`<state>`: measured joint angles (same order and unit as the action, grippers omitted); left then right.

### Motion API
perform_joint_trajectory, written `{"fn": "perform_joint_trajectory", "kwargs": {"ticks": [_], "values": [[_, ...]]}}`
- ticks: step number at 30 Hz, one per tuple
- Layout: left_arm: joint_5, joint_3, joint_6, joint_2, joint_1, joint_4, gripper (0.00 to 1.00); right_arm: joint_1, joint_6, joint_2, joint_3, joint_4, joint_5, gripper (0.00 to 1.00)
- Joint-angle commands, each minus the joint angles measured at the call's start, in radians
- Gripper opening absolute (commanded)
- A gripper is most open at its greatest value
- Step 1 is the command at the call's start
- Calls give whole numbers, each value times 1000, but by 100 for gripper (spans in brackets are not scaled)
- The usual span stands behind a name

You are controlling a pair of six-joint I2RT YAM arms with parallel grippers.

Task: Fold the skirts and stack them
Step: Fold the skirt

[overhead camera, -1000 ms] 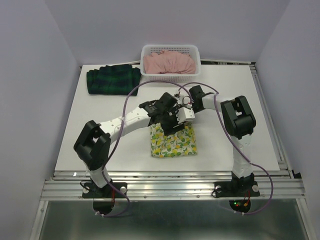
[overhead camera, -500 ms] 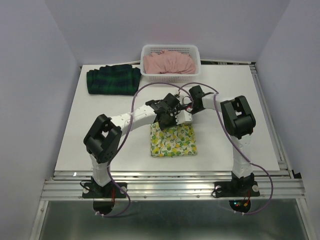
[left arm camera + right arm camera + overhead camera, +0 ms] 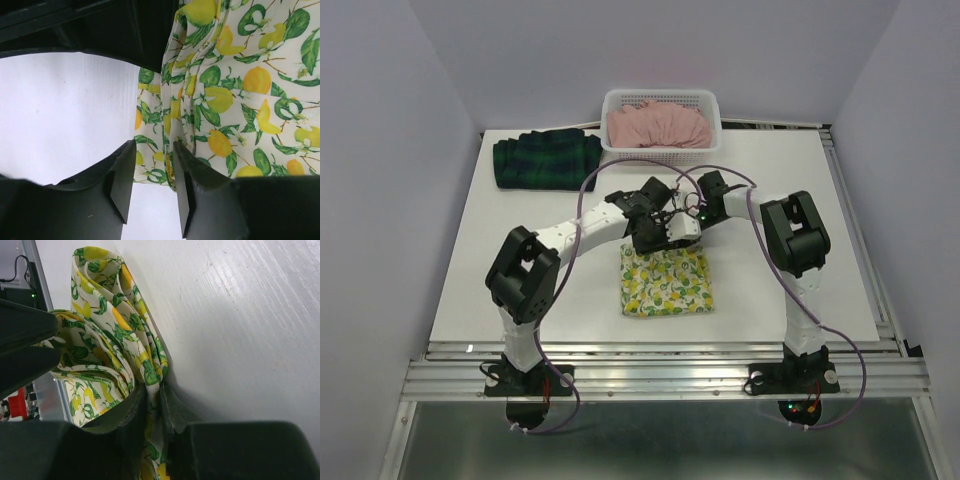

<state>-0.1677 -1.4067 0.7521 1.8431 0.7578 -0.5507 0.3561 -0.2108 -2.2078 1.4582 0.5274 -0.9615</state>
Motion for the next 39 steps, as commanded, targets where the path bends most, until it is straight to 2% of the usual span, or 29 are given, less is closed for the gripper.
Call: {"fn": "perform_joint_trajectory", "kwargs": {"ticks": [1,11,22,26,27,28,29,30,35,39], "values": [[-111,-101,15,-24,-8,-90,54,15,-67,-75,-16,42,188,24],[-213,-167,23,42,-18,-160,54,15,-70,-72,-29,43,193,24],[-208,-126,56,102,-21,-236,51,15,-75,-76,-29,42,187,24],[-207,-129,66,114,-25,-253,34,15,-78,-81,-27,43,187,23],[-207,-135,70,120,-25,-264,22,15,-78,-81,-25,43,185,23],[-207,-141,73,123,-25,-270,17,15,-79,-81,-25,43,187,23],[-210,-147,84,127,-25,-279,5,15,-79,-82,-25,45,187,23],[-211,-161,88,130,-26,-294,0,15,-81,-82,-24,45,185,23],[-201,-207,72,111,-49,-261,0,15,-93,-84,-18,52,175,23],[-150,-183,44,71,-61,-140,0,15,-98,-92,-7,63,173,23]]}}
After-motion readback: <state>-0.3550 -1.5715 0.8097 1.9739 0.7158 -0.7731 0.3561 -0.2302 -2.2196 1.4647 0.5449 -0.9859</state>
